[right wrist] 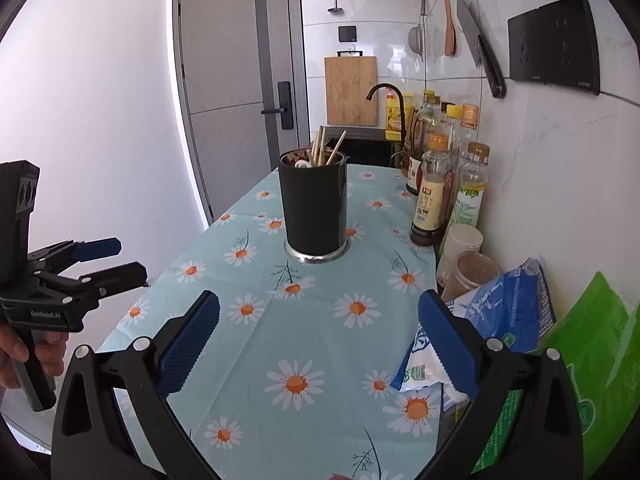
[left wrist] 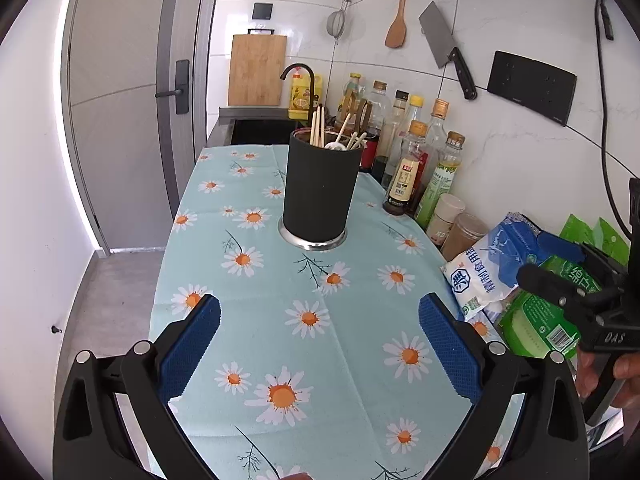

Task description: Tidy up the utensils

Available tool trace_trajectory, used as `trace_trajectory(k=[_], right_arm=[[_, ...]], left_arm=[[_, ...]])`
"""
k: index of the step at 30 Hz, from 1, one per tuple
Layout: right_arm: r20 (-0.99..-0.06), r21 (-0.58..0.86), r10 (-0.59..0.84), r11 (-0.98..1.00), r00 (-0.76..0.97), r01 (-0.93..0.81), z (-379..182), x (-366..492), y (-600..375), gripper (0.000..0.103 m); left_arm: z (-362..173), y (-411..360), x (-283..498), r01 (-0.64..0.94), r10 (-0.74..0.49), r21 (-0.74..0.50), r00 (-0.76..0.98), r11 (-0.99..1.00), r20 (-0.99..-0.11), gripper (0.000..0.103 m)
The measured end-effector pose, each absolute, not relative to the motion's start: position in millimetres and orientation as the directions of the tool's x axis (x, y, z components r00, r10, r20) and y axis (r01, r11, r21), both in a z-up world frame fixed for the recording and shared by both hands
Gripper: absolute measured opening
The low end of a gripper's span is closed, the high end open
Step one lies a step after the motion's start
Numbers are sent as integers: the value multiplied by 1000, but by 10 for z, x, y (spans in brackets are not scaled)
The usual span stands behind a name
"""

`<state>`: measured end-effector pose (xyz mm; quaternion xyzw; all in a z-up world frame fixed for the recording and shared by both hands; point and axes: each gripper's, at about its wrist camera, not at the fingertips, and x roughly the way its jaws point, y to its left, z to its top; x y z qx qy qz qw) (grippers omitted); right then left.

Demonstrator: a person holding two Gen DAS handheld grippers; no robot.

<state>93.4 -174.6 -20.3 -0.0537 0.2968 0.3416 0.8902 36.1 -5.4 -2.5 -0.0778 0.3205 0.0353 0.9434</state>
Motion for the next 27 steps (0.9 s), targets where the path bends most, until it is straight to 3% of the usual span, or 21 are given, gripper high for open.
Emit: trace_trajectory(k=[15, 27], right_arm=[[-617, 157, 560, 776, 553, -611, -437, 1124, -1687, 98], [-622, 174, 568, 771, 539, -612, -452, 1188, -1631, 98]], left_arm=[[-282, 89, 570, -138, 10, -134, 732, 981, -681, 97], [-215, 57, 594, -126, 20, -107, 735, 986, -678, 97]])
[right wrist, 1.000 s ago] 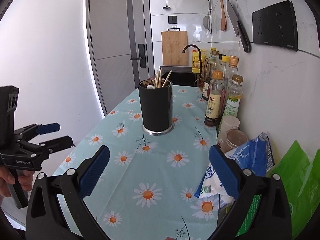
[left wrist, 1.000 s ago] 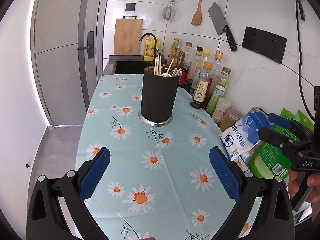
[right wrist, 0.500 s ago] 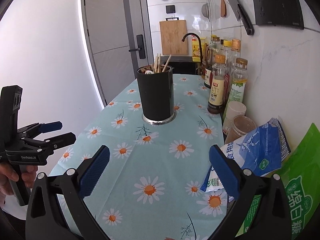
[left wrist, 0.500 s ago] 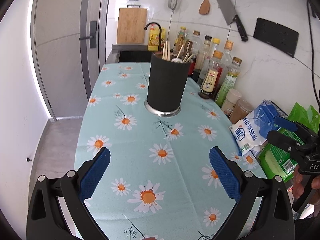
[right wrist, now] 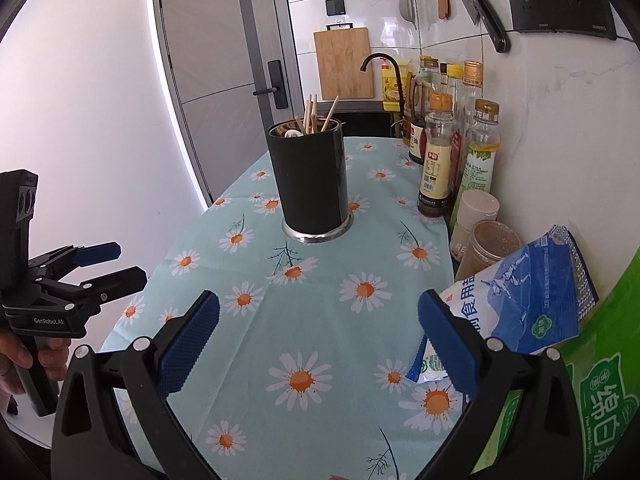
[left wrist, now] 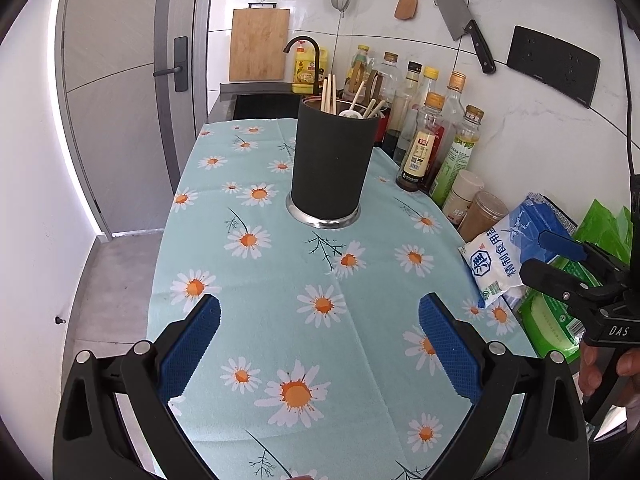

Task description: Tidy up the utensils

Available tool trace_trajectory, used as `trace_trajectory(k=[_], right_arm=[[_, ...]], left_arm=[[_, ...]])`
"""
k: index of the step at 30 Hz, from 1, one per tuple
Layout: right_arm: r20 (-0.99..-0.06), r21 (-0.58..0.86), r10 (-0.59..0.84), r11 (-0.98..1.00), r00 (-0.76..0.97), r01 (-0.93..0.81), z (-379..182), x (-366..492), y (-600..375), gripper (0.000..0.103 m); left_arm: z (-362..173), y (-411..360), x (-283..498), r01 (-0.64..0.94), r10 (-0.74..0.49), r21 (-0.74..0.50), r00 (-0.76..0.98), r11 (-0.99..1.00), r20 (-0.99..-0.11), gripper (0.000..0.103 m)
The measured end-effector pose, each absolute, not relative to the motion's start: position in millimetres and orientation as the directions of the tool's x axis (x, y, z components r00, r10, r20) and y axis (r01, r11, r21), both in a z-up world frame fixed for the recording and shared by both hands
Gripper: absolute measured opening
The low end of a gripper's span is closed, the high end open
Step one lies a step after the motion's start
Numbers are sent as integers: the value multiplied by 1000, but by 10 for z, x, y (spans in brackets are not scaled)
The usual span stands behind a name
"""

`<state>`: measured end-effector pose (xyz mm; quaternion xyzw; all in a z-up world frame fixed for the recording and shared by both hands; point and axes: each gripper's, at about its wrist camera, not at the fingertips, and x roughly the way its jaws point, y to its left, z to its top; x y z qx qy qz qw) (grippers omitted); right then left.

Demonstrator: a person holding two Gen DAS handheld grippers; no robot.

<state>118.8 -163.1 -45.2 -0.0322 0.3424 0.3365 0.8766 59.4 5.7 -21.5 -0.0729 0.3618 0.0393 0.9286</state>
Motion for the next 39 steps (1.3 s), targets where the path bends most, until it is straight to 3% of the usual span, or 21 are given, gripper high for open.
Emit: trace_trajectory(k=[39], right_arm=[[-653, 168, 554, 770, 516, -615, -474, 1238, -1593, 98]], left_arm=[[-233, 39, 629, -138, 8, -131, 717, 982, -697, 97]])
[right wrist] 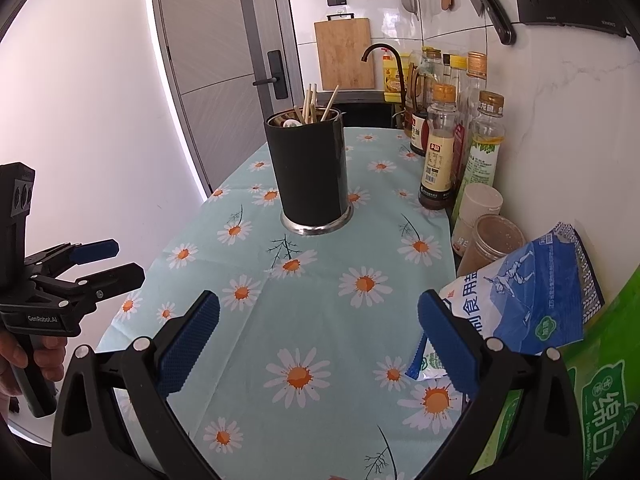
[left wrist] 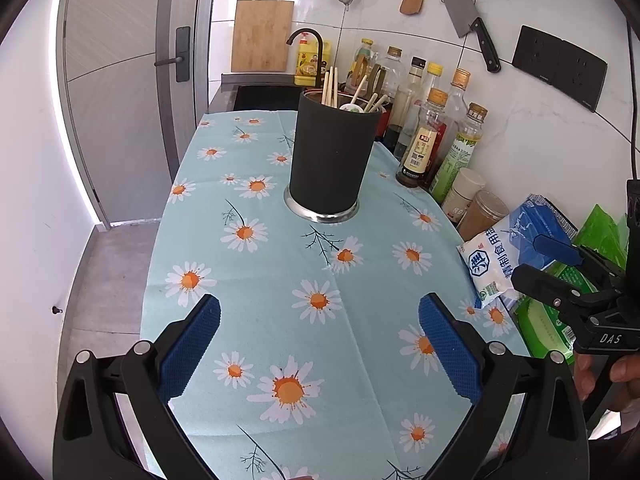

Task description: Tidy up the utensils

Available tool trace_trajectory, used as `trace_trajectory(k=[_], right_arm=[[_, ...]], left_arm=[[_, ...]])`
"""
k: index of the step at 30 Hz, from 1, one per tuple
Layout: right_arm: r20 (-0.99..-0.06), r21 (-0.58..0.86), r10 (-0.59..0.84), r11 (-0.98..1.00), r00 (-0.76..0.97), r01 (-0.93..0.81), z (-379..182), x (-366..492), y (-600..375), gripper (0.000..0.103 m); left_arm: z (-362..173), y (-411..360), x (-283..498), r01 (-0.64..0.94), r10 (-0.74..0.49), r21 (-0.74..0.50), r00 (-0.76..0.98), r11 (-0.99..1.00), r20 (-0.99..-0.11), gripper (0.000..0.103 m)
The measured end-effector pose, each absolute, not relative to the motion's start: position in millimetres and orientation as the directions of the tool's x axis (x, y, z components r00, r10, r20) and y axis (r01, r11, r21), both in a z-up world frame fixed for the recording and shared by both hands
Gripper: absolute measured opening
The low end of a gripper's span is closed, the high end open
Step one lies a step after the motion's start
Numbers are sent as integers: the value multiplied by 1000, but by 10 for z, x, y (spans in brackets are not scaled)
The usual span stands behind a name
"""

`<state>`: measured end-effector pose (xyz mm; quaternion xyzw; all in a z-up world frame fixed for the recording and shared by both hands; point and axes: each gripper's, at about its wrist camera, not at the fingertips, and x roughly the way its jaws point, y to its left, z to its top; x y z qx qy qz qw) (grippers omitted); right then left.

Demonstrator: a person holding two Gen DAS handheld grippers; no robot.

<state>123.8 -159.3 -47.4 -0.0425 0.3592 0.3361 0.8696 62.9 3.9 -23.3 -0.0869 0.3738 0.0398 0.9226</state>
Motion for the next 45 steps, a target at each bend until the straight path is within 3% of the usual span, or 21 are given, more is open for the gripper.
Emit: trace_trajectory(k=[45], right_arm=[[-672, 157, 528, 787, 519, -597, -497, 1274, -1560, 98]], left_arm=[[-273, 63, 667, -131, -10, -146, 709, 981, -705, 97]])
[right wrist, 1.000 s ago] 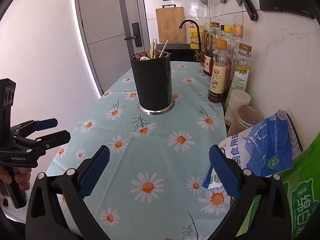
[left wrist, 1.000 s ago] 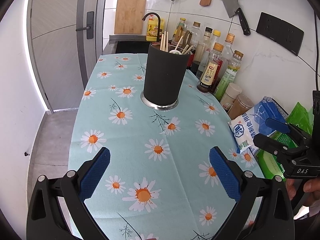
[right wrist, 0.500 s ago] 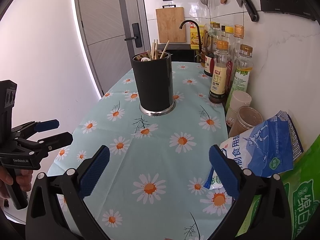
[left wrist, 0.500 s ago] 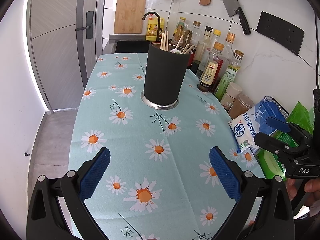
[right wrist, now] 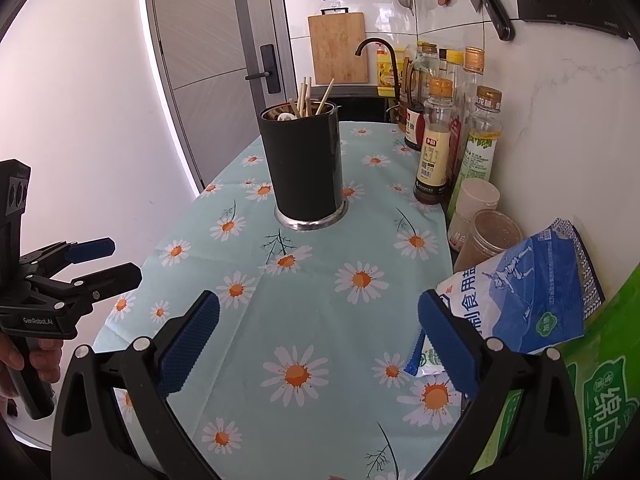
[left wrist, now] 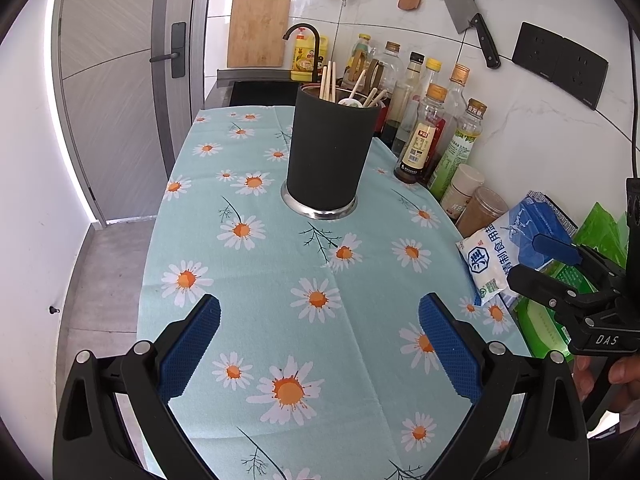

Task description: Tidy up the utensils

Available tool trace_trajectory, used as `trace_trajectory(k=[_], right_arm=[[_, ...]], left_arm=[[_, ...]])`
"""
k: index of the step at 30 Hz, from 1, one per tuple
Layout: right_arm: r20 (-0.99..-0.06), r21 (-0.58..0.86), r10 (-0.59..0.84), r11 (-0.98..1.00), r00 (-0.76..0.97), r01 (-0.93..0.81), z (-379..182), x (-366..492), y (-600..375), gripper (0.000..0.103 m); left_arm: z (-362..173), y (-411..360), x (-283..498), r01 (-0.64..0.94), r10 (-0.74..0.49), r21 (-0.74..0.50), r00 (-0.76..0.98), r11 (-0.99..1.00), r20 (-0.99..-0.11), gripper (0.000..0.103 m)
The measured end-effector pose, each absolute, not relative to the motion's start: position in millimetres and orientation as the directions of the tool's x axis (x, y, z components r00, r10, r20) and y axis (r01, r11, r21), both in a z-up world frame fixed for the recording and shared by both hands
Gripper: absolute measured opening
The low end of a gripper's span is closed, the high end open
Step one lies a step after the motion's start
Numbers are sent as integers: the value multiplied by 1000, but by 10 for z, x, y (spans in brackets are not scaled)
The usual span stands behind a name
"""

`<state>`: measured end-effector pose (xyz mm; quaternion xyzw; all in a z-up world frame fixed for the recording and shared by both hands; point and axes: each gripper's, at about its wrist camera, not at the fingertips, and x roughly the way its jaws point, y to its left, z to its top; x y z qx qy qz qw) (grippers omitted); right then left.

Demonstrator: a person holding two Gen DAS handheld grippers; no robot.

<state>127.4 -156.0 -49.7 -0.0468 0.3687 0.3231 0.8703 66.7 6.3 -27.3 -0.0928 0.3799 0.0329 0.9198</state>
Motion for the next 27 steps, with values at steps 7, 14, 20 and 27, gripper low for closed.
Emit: trace_trajectory(k=[7, 14, 20, 27], right_arm=[[-674, 156, 525, 789, 520, -595, -497, 1254, -1553, 98], [-674, 154, 527, 785, 518, -600, -453, 1184, -1536, 98], [-680, 155, 522, 788, 515, -595, -462, 1134, -1512, 98], [-666, 153, 523, 794, 532, -589, -407, 1075, -1502, 98]], left_arm=[[-280, 50, 660, -125, -15, -146, 709, 981, -705, 97], [-276, 38, 597, -119, -17, -148, 722, 982, -691, 97], [-233, 31, 541, -105, -21, -141, 724, 984, -690, 97], [-261, 80, 540, -117, -15, -140, 710, 983, -704, 97]])
